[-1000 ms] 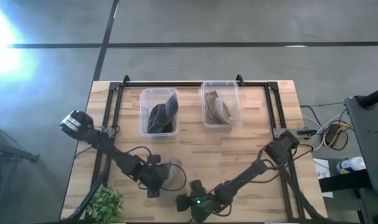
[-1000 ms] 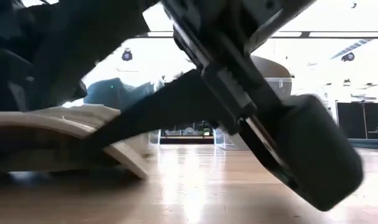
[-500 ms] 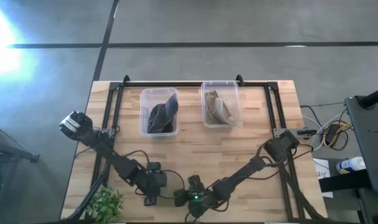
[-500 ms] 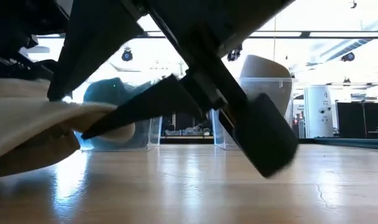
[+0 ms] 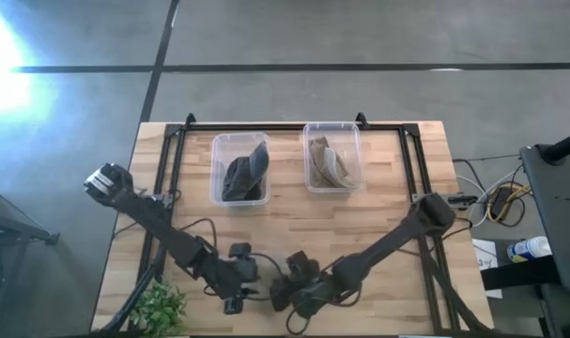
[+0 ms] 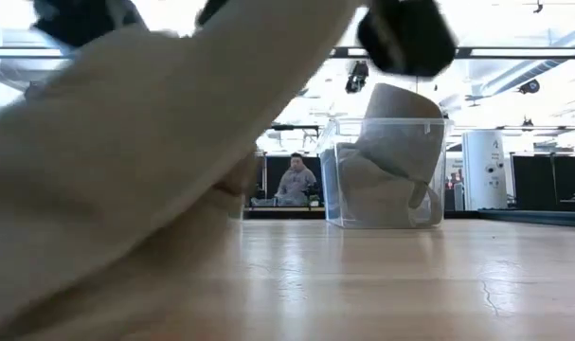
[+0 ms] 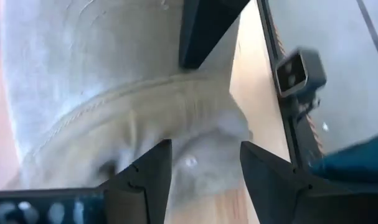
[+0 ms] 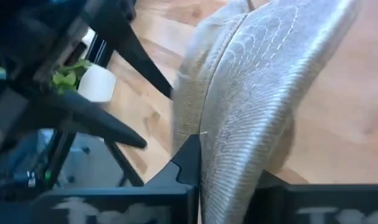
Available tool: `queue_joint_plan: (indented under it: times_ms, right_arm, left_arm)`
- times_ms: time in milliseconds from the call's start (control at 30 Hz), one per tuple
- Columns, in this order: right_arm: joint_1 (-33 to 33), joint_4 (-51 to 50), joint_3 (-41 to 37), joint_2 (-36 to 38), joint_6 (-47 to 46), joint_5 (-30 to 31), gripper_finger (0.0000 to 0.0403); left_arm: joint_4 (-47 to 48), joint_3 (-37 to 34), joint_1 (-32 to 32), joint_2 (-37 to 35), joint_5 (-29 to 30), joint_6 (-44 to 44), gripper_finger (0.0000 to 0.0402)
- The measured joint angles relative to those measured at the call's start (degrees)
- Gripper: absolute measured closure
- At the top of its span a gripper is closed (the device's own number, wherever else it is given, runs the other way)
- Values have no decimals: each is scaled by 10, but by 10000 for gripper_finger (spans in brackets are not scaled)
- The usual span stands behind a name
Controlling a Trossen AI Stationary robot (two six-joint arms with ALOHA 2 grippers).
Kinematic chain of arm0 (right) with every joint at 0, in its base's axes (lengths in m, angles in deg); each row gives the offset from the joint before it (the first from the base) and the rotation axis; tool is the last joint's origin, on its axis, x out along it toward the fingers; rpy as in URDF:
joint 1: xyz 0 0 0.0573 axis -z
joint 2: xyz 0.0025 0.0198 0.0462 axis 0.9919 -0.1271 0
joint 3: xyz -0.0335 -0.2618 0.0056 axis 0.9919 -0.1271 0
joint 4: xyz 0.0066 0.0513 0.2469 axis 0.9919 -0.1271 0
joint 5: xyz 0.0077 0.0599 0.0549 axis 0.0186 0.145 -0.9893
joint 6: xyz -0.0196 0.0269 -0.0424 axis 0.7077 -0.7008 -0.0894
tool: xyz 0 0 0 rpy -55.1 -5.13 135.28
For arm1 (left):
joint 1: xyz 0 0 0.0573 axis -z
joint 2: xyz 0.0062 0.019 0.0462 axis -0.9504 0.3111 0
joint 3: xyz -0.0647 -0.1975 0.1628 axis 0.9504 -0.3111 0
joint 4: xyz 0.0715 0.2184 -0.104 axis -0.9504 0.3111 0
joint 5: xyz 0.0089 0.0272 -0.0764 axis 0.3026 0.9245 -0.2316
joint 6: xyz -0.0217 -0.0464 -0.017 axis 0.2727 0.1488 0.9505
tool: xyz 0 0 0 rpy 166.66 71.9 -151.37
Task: Pick & Place hat
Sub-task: Put the brown cap into the right transparent bin
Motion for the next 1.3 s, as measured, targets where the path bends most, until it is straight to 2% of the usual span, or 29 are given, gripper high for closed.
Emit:
queue_joint_plan:
  times_ms: [100,167,333,433,567,667,733,833,967,1067,1167,1233,1300]
  right_arm:
    - [-9,-87,0,43,8,3,388]
    - [-20,-158,-1,77,8,29,388]
    - [-50,-305,-1,178,19,170,389]
    - [-59,-340,1,230,110,301,389]
    - [-58,-337,3,292,273,457,389]
    - [-37,-337,3,325,403,533,390]
    - [-9,-339,1,342,473,558,390]
    - [46,-355,-1,363,529,559,390]
    - [142,-427,-4,372,519,505,390]
    - [221,-524,-5,366,433,417,390]
    - [290,-628,-9,351,324,259,390]
    - [310,-639,-24,340,319,193,390]
    - [308,-589,-37,328,364,170,390]
  left_arm:
    - [44,20,0,-34,36,10,218]
    - [77,36,3,-65,68,23,218]
    - [118,60,17,-149,165,52,218]
    - [115,64,29,-195,209,52,218]
    - [116,58,41,-232,253,52,218]
    - [117,54,43,-242,274,52,218]
    - [117,49,43,-242,277,52,218]
    - [119,42,43,-238,277,52,218]
    - [119,34,45,-235,276,68,218]
    - [123,30,47,-235,276,79,218]
    - [149,28,48,-235,276,101,218]
    - [174,28,48,-235,276,130,218]
    - [197,28,48,-235,281,150,218]
